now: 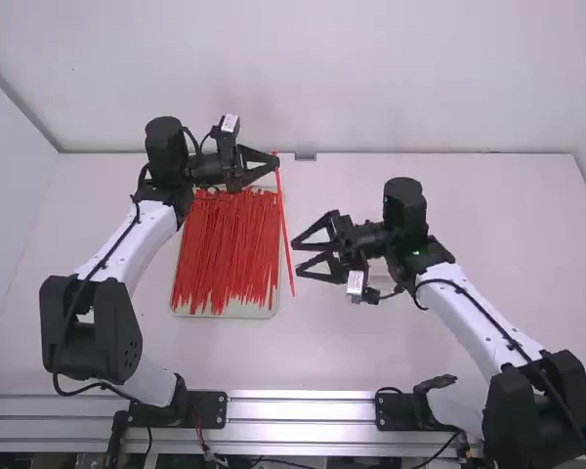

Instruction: Fasten the cable tie

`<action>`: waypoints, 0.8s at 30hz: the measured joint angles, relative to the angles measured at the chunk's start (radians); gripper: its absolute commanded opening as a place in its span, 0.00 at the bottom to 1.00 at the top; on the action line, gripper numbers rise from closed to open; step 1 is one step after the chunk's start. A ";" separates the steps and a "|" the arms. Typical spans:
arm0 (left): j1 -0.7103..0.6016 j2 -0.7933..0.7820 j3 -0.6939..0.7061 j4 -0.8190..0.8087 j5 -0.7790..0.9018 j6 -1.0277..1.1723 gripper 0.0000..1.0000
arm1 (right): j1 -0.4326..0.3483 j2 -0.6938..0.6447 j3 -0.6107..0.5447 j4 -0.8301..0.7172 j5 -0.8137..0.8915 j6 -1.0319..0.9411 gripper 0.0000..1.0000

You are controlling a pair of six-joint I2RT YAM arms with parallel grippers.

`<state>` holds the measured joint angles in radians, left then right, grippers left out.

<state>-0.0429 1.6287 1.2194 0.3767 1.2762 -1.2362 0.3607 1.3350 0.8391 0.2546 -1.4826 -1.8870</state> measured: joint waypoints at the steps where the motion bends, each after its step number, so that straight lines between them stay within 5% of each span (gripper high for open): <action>1: 0.000 0.000 0.000 0.000 0.001 -0.008 0.02 | 0.009 0.000 -0.006 0.000 0.000 -0.039 0.83; 10: -0.023 0.000 0.000 -0.010 0.003 -0.026 0.02 | 0.018 0.000 -0.008 0.029 0.000 -0.144 0.56; 19: -0.066 0.000 0.000 -0.008 0.014 -0.004 0.02 | 0.018 0.000 -0.008 0.030 0.001 -0.159 0.47; 24: -0.056 0.000 0.000 -0.007 0.010 0.014 0.02 | 0.018 0.000 -0.008 0.030 0.000 -0.162 0.23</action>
<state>-0.0986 1.6287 1.2194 0.3695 1.2861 -1.2224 0.3786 1.3350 0.8307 0.2844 -1.4822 -2.0491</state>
